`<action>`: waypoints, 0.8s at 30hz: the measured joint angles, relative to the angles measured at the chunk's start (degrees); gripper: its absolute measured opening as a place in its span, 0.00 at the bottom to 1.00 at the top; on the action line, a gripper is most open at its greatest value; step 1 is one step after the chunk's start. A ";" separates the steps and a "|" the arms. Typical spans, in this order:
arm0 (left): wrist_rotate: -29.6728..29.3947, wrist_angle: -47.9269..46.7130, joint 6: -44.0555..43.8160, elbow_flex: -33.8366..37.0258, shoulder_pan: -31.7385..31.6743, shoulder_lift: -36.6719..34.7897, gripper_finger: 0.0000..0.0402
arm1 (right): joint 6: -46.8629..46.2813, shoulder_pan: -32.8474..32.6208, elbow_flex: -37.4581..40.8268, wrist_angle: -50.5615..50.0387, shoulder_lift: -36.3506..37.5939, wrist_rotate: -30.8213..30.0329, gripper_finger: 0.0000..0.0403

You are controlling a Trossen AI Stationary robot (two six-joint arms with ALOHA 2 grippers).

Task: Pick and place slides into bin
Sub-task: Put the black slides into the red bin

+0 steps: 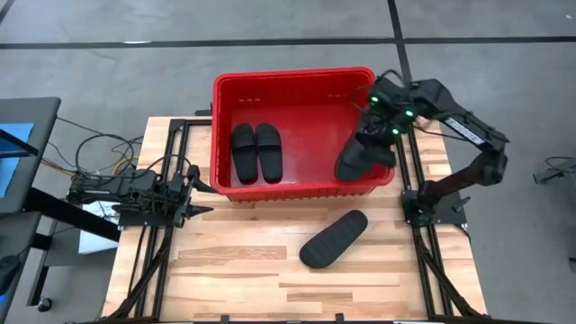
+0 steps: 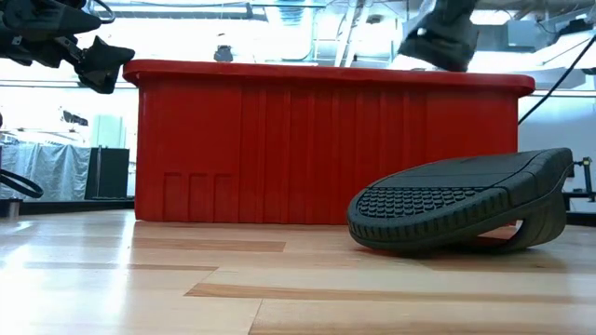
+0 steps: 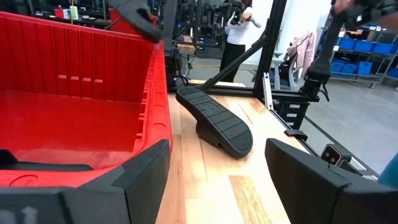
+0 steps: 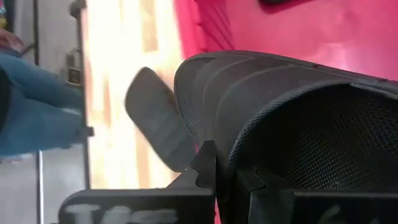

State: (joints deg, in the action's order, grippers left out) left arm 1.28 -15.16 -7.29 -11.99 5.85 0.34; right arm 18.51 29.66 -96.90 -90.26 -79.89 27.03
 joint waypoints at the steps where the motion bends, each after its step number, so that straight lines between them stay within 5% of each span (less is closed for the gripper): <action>1: 0.00 0.00 0.00 0.00 0.01 0.00 0.64 | 1.88 0.89 0.00 0.20 -1.33 -0.17 0.00; 10: 0.00 0.00 0.00 0.00 0.00 0.00 0.64 | 13.51 5.72 -5.88 0.28 -14.71 -9.68 0.00; 24: 0.00 0.00 0.00 0.00 0.00 0.00 0.64 | 16.83 11.80 -9.60 0.27 -27.63 -12.79 0.00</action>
State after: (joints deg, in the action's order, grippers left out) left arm 1.28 -15.16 -7.29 -11.99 5.85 0.34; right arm 35.35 41.45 -106.50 -90.00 -107.52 14.24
